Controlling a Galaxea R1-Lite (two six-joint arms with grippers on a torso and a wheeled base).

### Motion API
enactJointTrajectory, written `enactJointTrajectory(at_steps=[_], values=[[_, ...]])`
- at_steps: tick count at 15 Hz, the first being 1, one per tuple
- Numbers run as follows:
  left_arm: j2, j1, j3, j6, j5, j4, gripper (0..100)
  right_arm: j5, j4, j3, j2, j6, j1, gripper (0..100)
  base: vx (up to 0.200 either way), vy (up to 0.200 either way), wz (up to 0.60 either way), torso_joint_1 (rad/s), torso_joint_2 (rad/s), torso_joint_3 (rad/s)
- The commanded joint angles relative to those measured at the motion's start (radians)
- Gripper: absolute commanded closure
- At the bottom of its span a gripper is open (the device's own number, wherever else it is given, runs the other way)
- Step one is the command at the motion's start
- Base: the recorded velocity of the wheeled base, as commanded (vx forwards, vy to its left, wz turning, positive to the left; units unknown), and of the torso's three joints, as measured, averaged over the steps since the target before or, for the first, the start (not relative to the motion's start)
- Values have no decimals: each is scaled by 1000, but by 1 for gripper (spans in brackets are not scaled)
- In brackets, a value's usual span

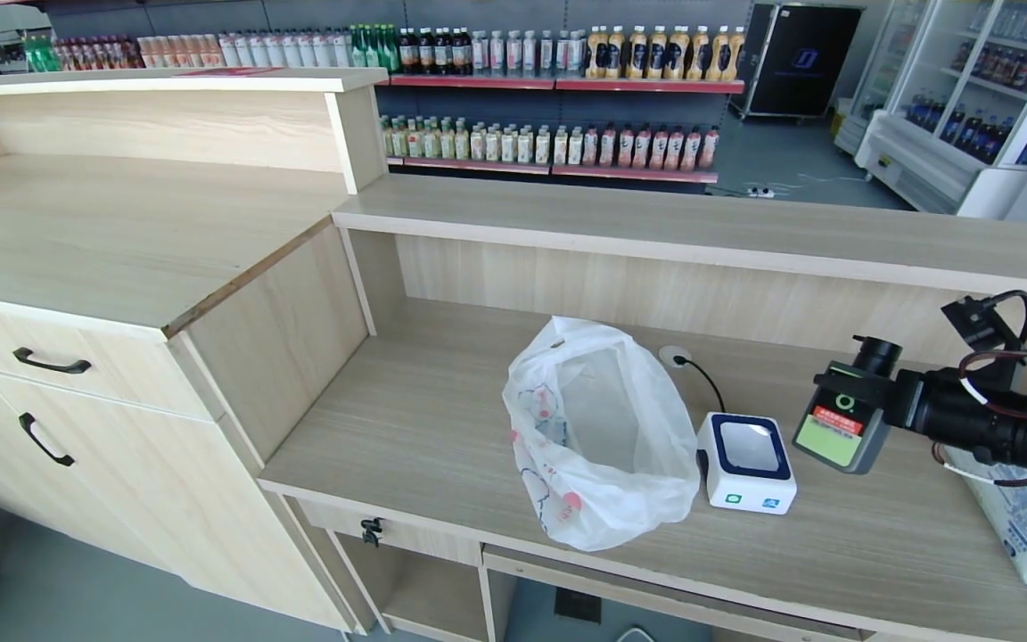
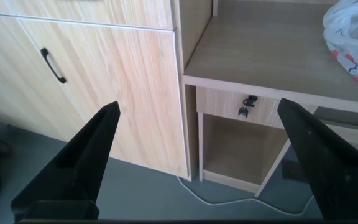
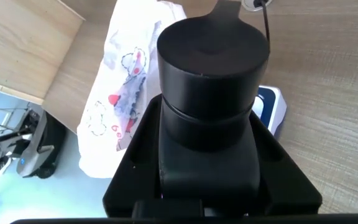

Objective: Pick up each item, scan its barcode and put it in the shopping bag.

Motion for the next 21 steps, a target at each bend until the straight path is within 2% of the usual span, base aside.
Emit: enactJointTrajectory(at_steps=[1, 11, 16, 21], values=[[0, 0, 0, 0, 0, 0, 0, 22, -36, -19, 88, 0, 0, 100, 0, 0, 0, 0, 0, 0], [0, 2, 0, 0, 0, 0, 0, 42, -73, -26, 141, -4, 18, 100, 0, 0, 0, 0, 0, 0], [0, 2, 0, 0, 0, 0, 0, 42, -139, -35, 180, -4, 64, 100, 0, 0, 0, 0, 0, 0], [0, 0, 0, 0, 0, 0, 0, 42, -139, -40, 184, -6, 75, 100, 0, 0, 0, 0, 0, 0]])
